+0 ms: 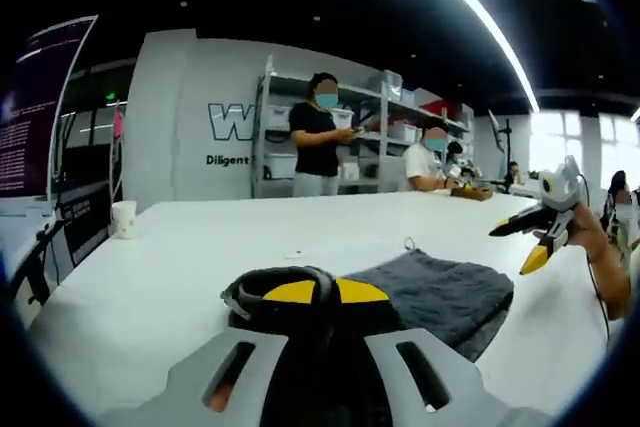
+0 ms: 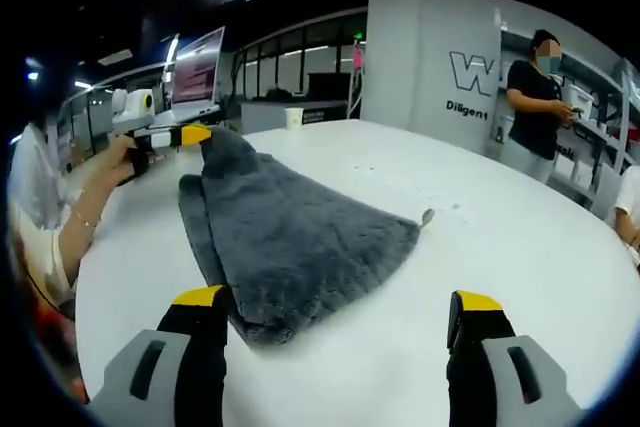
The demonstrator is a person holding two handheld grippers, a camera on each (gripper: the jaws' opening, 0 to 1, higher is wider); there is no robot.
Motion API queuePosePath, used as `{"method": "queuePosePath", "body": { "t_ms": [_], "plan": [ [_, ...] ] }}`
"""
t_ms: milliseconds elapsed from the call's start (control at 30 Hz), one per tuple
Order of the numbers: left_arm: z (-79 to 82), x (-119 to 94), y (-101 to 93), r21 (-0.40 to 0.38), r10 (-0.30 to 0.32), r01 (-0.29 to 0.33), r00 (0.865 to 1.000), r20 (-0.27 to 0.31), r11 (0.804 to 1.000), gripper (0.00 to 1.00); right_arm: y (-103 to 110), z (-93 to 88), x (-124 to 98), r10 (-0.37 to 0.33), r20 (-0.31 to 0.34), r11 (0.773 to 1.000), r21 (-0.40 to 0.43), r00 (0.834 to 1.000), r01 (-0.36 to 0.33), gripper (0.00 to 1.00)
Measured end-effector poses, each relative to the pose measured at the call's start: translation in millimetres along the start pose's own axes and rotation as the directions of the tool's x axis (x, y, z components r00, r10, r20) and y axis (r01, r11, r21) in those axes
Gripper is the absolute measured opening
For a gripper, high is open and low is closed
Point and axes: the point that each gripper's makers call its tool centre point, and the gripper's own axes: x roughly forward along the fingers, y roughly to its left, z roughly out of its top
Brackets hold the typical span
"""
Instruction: Open the folded towel by lifting each exposed corner and separating the folded layers until the towel lies flat within the target outline without major curled edges
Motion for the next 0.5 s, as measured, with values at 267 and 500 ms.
{"method": "queuePosePath", "body": {
  "t_ms": [267,500],
  "plan": [
    [24.6,41,-70.1,0.045,-0.147,0.147,0.989,0.003,0.988,0.03,10,5.3,-3,0.037,0.007,0.999,-0.028,0.999,-0.036,0.92],
    [21.9,75,-127.8,0.045,-0.247,0.248,0.969,-0.02,0.968,0.03,11,7.2,-6,0.057,0.016,0.998,-0.035,0.998,-0.056,0.91]
  ]
}}
